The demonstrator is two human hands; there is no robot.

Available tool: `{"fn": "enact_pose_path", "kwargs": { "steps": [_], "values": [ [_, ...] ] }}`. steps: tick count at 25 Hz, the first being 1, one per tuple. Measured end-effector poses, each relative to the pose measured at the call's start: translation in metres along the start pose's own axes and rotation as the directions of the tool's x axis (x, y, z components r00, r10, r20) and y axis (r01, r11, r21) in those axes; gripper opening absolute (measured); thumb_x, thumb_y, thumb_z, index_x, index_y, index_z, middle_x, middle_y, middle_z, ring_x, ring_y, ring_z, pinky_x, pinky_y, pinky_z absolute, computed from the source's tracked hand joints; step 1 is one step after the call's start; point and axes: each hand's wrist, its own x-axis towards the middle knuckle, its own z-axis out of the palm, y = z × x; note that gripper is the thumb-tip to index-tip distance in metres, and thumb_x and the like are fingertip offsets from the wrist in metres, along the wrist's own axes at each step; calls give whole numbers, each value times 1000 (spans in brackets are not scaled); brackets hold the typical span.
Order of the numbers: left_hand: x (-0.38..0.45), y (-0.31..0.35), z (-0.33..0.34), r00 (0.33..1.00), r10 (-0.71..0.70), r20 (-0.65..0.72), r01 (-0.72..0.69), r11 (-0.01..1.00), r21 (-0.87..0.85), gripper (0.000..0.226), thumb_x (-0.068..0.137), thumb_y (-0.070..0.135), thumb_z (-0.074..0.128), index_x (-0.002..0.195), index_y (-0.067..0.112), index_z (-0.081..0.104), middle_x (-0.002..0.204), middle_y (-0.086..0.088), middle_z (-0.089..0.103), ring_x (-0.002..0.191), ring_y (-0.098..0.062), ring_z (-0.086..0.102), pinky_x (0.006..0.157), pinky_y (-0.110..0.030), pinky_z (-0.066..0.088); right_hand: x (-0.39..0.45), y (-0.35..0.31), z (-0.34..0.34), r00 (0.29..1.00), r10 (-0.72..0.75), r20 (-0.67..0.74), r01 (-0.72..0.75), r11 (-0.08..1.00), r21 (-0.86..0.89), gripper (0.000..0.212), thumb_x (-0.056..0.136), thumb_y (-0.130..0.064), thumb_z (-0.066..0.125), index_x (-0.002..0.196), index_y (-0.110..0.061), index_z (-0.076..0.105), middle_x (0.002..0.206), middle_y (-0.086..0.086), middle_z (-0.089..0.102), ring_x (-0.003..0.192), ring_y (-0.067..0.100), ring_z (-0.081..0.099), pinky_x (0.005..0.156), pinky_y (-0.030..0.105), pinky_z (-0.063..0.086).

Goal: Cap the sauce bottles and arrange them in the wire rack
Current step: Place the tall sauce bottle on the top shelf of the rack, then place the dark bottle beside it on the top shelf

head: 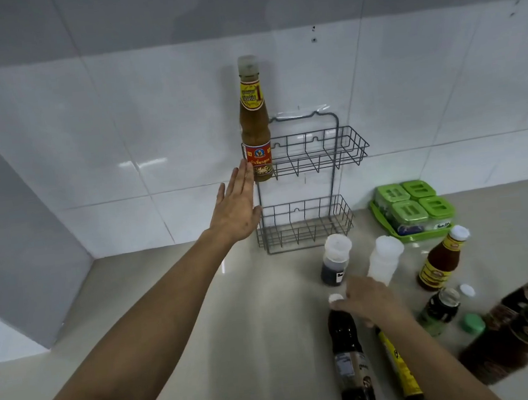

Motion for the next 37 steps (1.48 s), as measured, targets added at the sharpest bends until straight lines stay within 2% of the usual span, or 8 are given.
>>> {"fn": "enact_pose_path", "kwargs": {
  "steps": [4, 8, 11, 15, 19, 25, 29, 37],
  "values": [
    [-2, 1, -5, 1000, -5, 30, 7, 998, -64, 88, 98, 33, 52, 154, 17, -14, 164, 1, -18, 152, -20, -11, 123, -47, 4, 0, 7, 29, 992, 79, 100, -83, 996, 39, 60, 73, -59, 69, 106, -14, 48, 101, 4, 58, 97, 26, 66, 79, 35, 54],
    [-39, 14, 21, 989, -75, 129, 108, 956, -271, 90, 95, 37, 57, 156, 16, -5, 165, -3, -7, 152, -22, -4, 123, -47, 9, 2, 7, 42, 986, 106, 132, -132, 969, 210, 58, 69, -53, 76, 100, -12, 49, 104, 10, 64, 88, 28, 70, 75, 41, 61],
    [-92, 32, 63, 934, -62, 353, 252, 814, -524, 83, 90, 34, 67, 154, 13, 20, 158, -11, 30, 145, -28, 30, 118, -39, 29, 0, 8, 43, 987, 104, 122, -134, 952, 274, 53, 69, -48, 77, 99, -13, 50, 100, 9, 63, 83, 28, 70, 67, 39, 62],
    [-171, 59, 107, 784, 46, 620, 493, 562, -664, 84, 68, 34, 86, 139, 15, 45, 116, -1, 60, 101, -15, 61, 89, -30, 52, 3, 1, 38, 997, -21, -73, 46, 928, 371, 44, 61, -56, 73, 85, -21, 60, 91, 6, 70, 84, 27, 69, 77, 45, 59],
    [-202, 68, 120, 883, -104, 457, 454, 428, -781, 64, 54, 29, 89, 111, 22, 61, 93, 0, 69, 77, -14, 67, 78, -40, 60, -2, -25, 11, 985, -51, -163, 131, 838, 530, 57, 50, -63, 73, 87, -22, 58, 89, 5, 69, 84, 26, 68, 72, 47, 60],
    [-185, 58, 77, 901, -75, 427, 433, 80, -898, 50, 76, 5, 80, 121, 5, 57, 102, -17, 70, 83, -22, 72, 70, -35, 60, -9, -53, -33, 975, -171, -145, 223, 697, 682, 46, 70, -46, 81, 92, -18, 53, 85, 7, 66, 58, 19, 67, 48, 28, 53],
    [-182, 57, 65, 919, -27, 393, 390, -79, -918, 51, 75, 12, 74, 123, 5, 59, 95, -11, 73, 84, -24, 72, 73, -37, 59, -16, -61, -50, 927, -368, -74, 295, 591, 750, 36, 79, -33, 77, 107, -13, 66, 91, 3, 73, 80, 19, 72, 64, 29, 59],
    [-167, 54, 52, 948, -147, 282, 291, 44, -956, 54, 72, 5, 82, 121, 2, 60, 115, -16, 67, 89, -18, 72, 82, -31, 59, -14, -76, -76, 910, -371, -184, 372, 538, 756, 38, 78, -26, 78, 110, -8, 66, 91, 3, 74, 80, 15, 72, 60, 25, 59]
  ]
}}
